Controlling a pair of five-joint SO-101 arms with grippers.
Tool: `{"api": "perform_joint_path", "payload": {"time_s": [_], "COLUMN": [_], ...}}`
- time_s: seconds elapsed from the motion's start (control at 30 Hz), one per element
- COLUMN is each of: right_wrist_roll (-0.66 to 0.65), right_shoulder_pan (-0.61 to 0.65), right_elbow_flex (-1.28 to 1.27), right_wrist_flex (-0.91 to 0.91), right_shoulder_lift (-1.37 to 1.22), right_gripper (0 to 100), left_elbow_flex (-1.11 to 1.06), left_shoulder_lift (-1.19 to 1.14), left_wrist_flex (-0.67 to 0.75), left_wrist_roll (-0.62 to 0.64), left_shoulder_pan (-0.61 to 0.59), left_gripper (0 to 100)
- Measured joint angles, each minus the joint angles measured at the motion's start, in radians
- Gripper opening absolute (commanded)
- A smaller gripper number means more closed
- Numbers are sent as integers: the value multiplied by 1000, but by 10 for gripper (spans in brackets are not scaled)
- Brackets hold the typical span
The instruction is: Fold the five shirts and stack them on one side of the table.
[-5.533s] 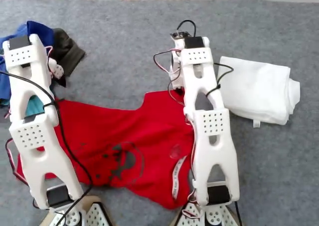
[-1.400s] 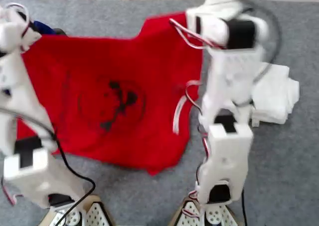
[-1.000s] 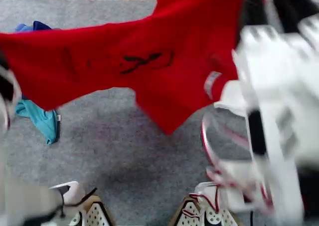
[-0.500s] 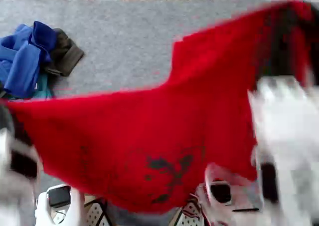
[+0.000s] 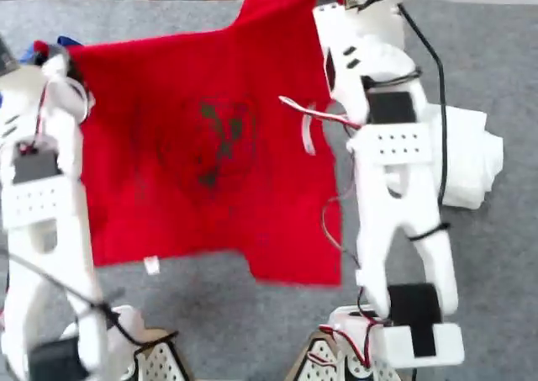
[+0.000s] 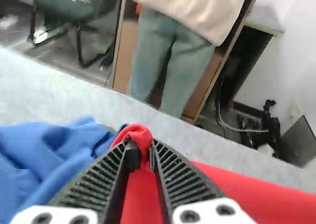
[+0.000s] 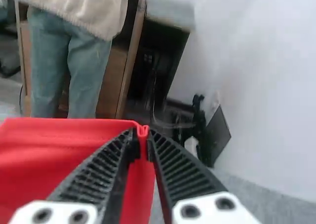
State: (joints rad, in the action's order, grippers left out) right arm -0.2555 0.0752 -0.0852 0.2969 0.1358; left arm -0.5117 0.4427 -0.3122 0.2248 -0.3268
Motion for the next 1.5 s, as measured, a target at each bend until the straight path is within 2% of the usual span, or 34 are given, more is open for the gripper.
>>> {"api": "perform_joint_path", "payload": {"time_s": [0.1,0.23,0.4,0.5,0.63,0.73,0.83,1.13,1.3,1.5], "right_wrist_roll": [0,0,0,0,-35,-101,-135,-316,-413,-479], "right_shoulder_pan": [0,-2,-2,-2,-2,-2,-2,-2,-2,-2], "right_elbow_flex": [40,143,201,207,207,207,181,-206,-479,-756], "right_wrist_flex": [-11,74,288,482,787,991,1111,1158,1145,1115], "right_shoulder_lift": [-98,-143,-143,-143,-138,-124,-98,181,399,586], "right_gripper": [14,14,13,13,13,13,13,13,13,13], "left_elbow_flex": [118,249,284,284,203,69,-103,-555,-638,-694], "left_shoulder_lift": [-172,-285,-290,-290,-215,-129,-21,400,571,612], "left_wrist_flex": [-31,-143,-296,-431,-620,-658,-666,-680,-753,-786], "left_wrist_roll": [0,0,-9,-63,-181,-236,-293,-456,-480,-485], "left_shoulder_pan": [20,34,34,34,32,20,2,9,2,2], "left_gripper": [28,28,28,28,28,28,28,29,29,29]}}
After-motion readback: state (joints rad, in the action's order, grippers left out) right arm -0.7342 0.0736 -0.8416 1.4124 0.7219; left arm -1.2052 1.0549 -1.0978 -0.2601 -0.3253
